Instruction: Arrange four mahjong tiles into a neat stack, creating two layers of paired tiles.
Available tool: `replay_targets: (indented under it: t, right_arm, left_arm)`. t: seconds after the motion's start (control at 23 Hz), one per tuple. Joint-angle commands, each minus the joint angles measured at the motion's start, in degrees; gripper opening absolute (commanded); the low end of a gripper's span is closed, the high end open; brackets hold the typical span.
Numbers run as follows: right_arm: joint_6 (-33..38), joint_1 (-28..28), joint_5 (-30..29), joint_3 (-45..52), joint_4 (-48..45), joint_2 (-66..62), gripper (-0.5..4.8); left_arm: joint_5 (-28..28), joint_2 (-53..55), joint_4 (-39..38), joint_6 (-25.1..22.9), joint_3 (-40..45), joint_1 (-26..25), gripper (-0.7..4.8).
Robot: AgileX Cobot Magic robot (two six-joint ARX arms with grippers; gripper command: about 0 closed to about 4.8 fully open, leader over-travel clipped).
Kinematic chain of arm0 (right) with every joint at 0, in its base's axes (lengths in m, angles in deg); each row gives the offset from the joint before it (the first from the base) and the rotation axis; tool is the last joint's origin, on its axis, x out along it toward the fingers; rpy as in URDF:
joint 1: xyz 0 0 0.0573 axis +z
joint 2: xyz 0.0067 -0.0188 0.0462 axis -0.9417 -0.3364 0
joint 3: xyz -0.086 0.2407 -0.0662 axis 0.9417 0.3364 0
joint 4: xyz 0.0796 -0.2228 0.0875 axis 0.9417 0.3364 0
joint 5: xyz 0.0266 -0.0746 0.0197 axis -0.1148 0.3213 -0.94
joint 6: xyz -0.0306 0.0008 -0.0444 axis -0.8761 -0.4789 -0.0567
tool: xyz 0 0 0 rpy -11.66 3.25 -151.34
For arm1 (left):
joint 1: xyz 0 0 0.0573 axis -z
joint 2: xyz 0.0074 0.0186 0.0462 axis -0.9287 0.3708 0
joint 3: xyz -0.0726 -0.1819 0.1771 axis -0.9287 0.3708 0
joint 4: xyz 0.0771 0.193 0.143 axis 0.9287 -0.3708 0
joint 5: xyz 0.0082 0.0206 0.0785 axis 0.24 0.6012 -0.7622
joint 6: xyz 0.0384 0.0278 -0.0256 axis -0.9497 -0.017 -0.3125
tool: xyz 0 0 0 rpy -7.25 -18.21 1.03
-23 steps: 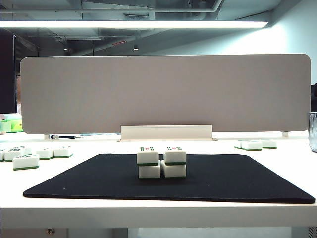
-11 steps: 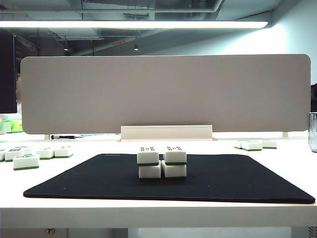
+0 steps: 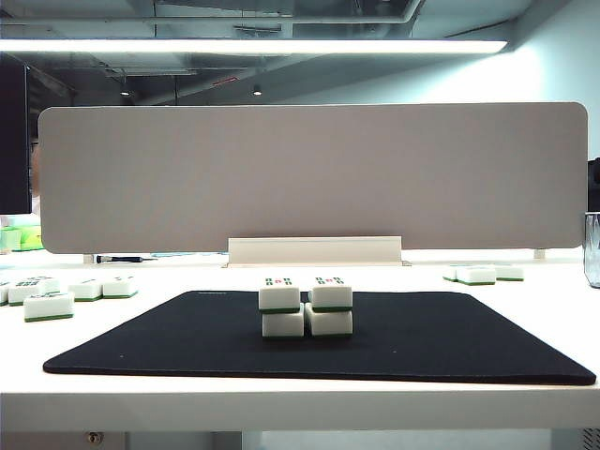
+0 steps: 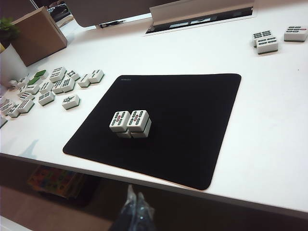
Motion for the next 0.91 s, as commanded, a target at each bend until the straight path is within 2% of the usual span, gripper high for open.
replay_targets:
  t: [0.04, 0.83, 0.91]
  right_arm:
    - [-0.13, 0.02, -0.11, -0.15, -0.57, 0.68, -0.01]
    - [-0.13, 0.02, -0.11, -0.15, -0.57, 0.68, -0.01]
    - [-3.02, 0.02, 1.22, -0.11, -1.03, 0.68, -0.01]
  left_arm:
    - [0.26, 0.02, -0.57, -0.59, 0.00, 0.00, -0.06]
    - [0.28, 0.02, -0.57, -0.59, 0.00, 0.00, -0.06]
    - [0.28, 0.02, -0.57, -0.59, 0.00, 0.00, -0.06]
